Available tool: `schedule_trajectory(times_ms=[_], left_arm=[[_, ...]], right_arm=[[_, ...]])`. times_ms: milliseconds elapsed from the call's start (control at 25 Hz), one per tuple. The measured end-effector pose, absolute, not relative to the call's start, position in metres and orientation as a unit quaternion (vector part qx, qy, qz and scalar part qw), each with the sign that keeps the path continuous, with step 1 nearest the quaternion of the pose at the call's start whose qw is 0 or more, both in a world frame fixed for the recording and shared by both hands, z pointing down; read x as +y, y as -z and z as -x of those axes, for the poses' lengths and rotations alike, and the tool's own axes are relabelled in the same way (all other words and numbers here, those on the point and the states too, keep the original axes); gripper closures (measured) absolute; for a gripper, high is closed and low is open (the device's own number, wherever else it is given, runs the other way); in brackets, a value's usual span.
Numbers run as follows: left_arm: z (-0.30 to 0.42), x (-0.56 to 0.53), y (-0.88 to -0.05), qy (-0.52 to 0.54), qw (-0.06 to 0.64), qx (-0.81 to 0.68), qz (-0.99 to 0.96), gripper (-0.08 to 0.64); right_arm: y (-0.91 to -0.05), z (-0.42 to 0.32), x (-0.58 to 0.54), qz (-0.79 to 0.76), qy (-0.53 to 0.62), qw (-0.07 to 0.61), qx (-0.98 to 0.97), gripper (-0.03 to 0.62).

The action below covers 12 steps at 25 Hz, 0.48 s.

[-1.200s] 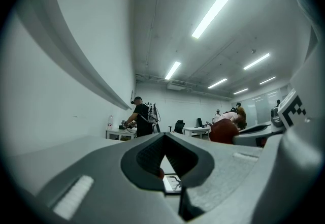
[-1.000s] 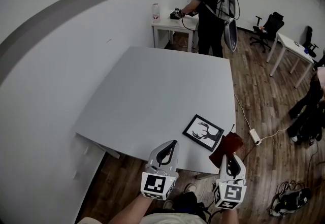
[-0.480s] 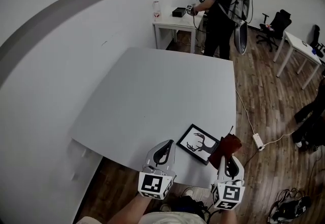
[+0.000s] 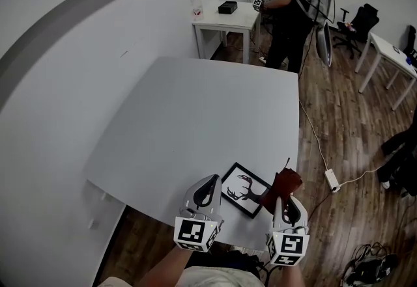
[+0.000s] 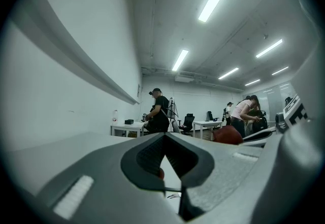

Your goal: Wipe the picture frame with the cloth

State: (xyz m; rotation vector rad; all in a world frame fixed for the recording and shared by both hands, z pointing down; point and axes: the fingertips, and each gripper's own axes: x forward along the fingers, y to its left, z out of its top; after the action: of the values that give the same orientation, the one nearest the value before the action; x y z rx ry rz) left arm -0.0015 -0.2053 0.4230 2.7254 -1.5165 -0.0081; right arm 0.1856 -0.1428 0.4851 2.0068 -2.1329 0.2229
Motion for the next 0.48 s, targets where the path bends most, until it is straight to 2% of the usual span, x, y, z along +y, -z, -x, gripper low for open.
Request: schedule_trajectory(times_ms=[480], left_arm=[[0.002, -0.236, -0.435, -0.003, 0.005, -0.463, -0.886, 0.559]], right_arm=[[-0.503, -0.175, -0.178, -0.682, -0.113, 0.111, -0.714, 0.502]])
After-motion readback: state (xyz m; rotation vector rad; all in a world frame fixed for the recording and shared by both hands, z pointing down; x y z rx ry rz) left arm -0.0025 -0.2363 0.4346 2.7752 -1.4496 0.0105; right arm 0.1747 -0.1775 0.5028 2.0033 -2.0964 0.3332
